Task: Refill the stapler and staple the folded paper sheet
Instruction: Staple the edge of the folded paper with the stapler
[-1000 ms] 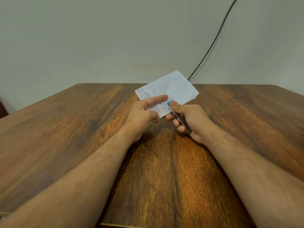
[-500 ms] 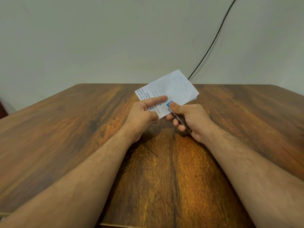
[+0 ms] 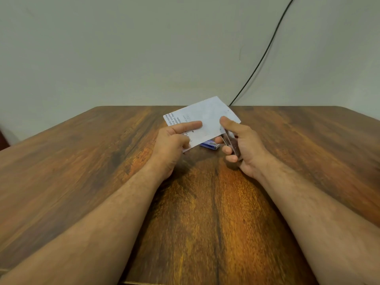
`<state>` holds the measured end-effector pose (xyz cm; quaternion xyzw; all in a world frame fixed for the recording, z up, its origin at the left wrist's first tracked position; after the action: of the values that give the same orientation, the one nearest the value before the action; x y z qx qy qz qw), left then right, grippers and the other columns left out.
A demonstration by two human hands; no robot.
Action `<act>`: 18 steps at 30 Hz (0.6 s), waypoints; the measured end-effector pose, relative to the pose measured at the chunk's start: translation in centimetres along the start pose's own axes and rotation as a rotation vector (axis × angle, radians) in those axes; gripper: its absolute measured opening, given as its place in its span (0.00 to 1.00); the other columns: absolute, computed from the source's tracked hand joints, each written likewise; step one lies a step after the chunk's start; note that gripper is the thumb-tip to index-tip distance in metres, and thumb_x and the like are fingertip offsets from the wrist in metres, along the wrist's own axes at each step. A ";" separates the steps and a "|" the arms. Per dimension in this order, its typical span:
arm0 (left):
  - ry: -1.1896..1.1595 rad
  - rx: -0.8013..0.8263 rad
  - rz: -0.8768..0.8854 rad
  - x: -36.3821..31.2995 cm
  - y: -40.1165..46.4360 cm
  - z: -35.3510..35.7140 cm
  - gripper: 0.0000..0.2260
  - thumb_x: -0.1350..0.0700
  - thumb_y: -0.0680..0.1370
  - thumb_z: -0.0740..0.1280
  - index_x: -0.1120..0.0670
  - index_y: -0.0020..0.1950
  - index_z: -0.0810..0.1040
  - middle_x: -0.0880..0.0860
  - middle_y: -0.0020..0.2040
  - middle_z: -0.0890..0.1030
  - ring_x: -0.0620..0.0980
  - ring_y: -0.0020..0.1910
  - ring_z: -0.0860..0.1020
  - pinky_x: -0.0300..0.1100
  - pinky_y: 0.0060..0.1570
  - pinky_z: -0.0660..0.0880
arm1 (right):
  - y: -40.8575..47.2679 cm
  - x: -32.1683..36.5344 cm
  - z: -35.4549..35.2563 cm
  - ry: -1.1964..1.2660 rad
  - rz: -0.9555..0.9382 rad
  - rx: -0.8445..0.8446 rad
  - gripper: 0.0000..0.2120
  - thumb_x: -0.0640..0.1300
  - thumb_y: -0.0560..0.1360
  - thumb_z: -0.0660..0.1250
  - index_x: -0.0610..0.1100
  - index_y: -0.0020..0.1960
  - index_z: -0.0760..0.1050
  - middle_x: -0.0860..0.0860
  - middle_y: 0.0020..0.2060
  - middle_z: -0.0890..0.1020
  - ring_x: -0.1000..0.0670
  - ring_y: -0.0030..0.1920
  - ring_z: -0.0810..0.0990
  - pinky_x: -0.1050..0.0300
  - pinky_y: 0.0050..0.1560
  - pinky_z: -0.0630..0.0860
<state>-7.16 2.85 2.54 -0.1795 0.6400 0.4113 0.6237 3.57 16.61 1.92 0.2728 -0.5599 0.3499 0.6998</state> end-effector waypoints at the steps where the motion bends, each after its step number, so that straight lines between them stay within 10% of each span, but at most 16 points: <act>1: -0.020 -0.016 -0.015 -0.1 -0.1 -0.1 0.22 0.72 0.70 0.62 0.58 0.56 0.87 0.56 0.64 0.80 0.52 0.55 0.81 0.30 0.30 0.74 | 0.0 0.1 -0.3 0.000 0.000 -0.028 0.17 0.54 0.72 0.76 0.42 0.50 0.77 0.47 0.35 0.82 0.53 0.25 0.68 0.64 0.19 0.62; 3: -0.055 -0.040 -0.052 -0.1 -0.2 -0.1 0.14 0.70 0.77 0.64 0.60 0.55 0.87 0.55 0.57 0.84 0.48 0.46 0.83 0.34 0.32 0.77 | 0.0 0.1 -0.6 -0.009 -0.002 -0.069 0.17 0.51 0.70 0.79 0.42 0.48 0.77 0.49 0.31 0.81 0.54 0.25 0.69 0.63 0.19 0.62; 6: 0.012 -0.091 -0.058 0.3 0.0 -0.7 0.12 0.63 0.76 0.73 0.52 0.57 0.87 0.52 0.61 0.83 0.53 0.58 0.82 0.49 0.53 0.83 | 0.0 0.0 -0.2 -0.014 -0.016 -0.060 0.12 0.46 0.71 0.78 0.42 0.48 0.78 0.51 0.28 0.80 0.54 0.26 0.70 0.62 0.21 0.63; 12: -0.066 -0.115 -0.006 -0.5 -0.1 -0.7 0.37 0.73 0.73 0.72 0.44 0.74 0.69 0.45 0.62 0.72 0.52 0.52 0.82 0.40 0.32 0.81 | 0.3 -0.6 0.4 -0.026 0.033 -0.008 0.17 0.47 0.71 0.78 0.39 0.53 0.76 0.47 0.34 0.79 0.54 0.27 0.70 0.61 0.21 0.66; 18: 0.038 -0.054 -0.062 -0.2 -0.4 0.1 0.13 0.68 0.75 0.72 0.50 0.48 0.88 0.54 0.68 0.77 0.54 0.56 0.81 0.34 0.33 0.77 | 0.2 -0.8 0.6 -0.012 0.021 0.055 0.19 0.51 0.75 0.74 0.38 0.56 0.78 0.45 0.39 0.83 0.53 0.26 0.71 0.63 0.20 0.64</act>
<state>-6.78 2.59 2.59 -0.2241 0.6344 0.4054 0.6188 2.97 16.09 1.23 0.2880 -0.5569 0.3709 0.6851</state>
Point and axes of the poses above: each hand's wrist, its own y-axis towards the middle knuckle, its own z-axis out of the palm, x = y × z, the point moved 7 cm from there along y, towards the middle knuckle
